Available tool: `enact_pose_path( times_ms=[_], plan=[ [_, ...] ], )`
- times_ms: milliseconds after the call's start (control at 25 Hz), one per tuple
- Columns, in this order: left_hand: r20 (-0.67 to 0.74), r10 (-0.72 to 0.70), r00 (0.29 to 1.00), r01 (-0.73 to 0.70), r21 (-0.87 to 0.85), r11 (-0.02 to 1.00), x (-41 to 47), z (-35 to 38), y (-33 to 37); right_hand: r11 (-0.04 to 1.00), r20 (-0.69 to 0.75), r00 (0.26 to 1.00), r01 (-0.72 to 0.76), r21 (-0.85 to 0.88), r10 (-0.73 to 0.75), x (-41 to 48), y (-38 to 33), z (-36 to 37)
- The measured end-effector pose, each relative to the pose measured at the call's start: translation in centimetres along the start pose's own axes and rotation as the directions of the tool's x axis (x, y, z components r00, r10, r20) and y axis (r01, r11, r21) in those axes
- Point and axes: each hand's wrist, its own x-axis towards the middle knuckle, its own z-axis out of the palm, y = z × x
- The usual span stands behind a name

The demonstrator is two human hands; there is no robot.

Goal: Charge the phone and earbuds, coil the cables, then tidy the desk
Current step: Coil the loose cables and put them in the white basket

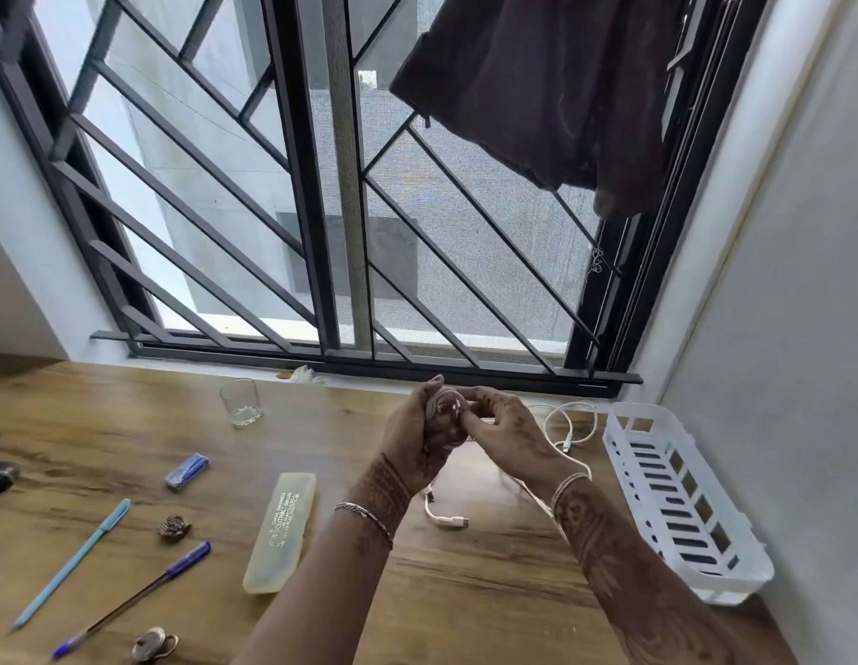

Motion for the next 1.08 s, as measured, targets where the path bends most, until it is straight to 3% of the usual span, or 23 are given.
enact_pose_path(
  times_ms=[160, 360, 520, 640, 800, 1080],
  plan=[
    [0.098, -0.006, 0.995, 0.001, 0.046, 0.999, 0.1, -0.4, 0.0, 0.999, -0.038, 0.999, 0.028, -0.021, -0.029, 0.2, 0.0, 0.0],
    [0.067, -0.018, 0.998, 0.017, 0.017, 1.000, 0.5, -0.9, -0.3, 1.000, 0.035, 0.999, 0.018, -0.020, -0.017, 0.4, 0.1, 0.2],
    [0.056, 0.006, 0.998, -0.006, -0.001, 1.000, 0.4, -0.8, -0.4, 0.991, 0.092, 0.996, -0.007, 0.133, -0.005, 0.3, 0.1, 0.3],
    [0.054, 0.014, 0.998, -0.015, 0.015, 1.000, 0.5, -0.5, -0.4, 0.979, 0.009, 1.000, -0.019, 0.201, 0.018, 0.3, 0.4, 0.6],
    [-0.021, 0.026, 0.999, -0.026, 0.020, 0.999, 0.5, 0.0, -0.2, 0.995, -0.151, 0.988, 0.028, 0.093, -0.014, 0.4, 0.3, 0.8],
    [-0.215, 0.135, 0.967, -0.085, 0.226, 0.970, 0.5, 0.1, -0.4, 0.979, -0.304, 0.940, 0.105, -0.173, -0.155, 0.4, 0.4, 0.9]
  ],
)
